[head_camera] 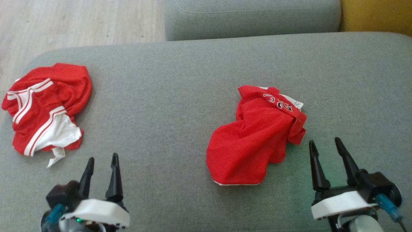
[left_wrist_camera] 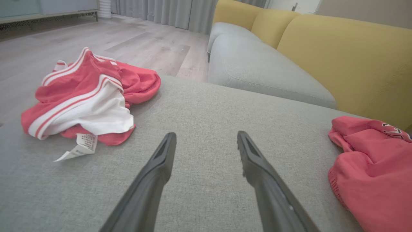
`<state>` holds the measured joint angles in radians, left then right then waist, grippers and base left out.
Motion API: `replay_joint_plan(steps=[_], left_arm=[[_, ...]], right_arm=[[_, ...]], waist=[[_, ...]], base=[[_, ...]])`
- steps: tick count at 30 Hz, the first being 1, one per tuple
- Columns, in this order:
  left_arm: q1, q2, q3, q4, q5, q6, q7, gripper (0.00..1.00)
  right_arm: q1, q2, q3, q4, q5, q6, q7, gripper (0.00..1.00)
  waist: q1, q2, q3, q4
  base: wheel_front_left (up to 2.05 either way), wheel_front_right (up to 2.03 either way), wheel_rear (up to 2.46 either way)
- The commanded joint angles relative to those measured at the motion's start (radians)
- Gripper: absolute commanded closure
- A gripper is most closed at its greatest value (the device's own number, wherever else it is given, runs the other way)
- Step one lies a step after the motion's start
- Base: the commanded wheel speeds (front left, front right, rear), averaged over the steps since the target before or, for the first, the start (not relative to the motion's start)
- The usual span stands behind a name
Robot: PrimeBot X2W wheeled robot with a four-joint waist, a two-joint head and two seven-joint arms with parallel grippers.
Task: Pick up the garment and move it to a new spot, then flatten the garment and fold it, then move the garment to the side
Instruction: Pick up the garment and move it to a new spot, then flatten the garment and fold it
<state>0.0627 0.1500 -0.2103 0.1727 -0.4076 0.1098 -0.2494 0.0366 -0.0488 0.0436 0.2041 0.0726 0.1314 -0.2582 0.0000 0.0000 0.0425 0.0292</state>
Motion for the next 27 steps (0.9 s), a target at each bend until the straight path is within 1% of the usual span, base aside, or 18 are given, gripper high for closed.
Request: replay_joint_plan(steps=[1,5,6,15,22,27], left_arm=[[-0.009,-0.010,0.068,-0.037,0.035,-0.020,-0.012,0.00],[0.026,-0.042,0.124,-0.030,0.076,-0.060,-0.012,0.00],[0.026,-0.042,0.124,-0.030,0.076,-0.060,-0.012,0.00],[0.035,-0.086,0.188,-0.009,0.127,-0.124,-0.012,0.00],[0.027,-0.097,0.210,0.000,0.146,-0.147,-0.012,0.00],[0.011,-0.099,0.210,0.000,0.149,-0.154,-0.012,0.00]], right_arm=[[-0.002,-0.006,0.004,-0.015,0.012,-0.001,-0.004,0.00],[0.008,-0.005,-0.002,0.004,0.014,-0.001,-0.004,0.00],[0.008,-0.005,-0.002,0.004,0.014,-0.001,-0.004,0.00],[0.015,-0.003,0.005,0.015,0.018,-0.001,-0.004,0.00],[0.004,-0.002,0.015,0.013,0.017,-0.001,-0.004,0.00],[-0.068,-0.006,0.029,0.019,0.031,-0.001,-0.004,0.00]], waist=[[0.0000,0.0000,-0.014,0.011],[0.0000,0.0000,-0.025,0.014],[0.0000,0.0000,-0.025,0.014],[0.0000,0.0000,-0.033,0.007],[0.0000,0.0000,-0.025,0.001],[0.0000,0.0000,-0.005,0.000]], base=[[0.00,0.00,0.00],[0.00,0.00,0.00],[0.00,0.00,0.00],[0.00,0.00,0.00],[0.00,0.00,0.00],[0.00,0.00,0.00]])
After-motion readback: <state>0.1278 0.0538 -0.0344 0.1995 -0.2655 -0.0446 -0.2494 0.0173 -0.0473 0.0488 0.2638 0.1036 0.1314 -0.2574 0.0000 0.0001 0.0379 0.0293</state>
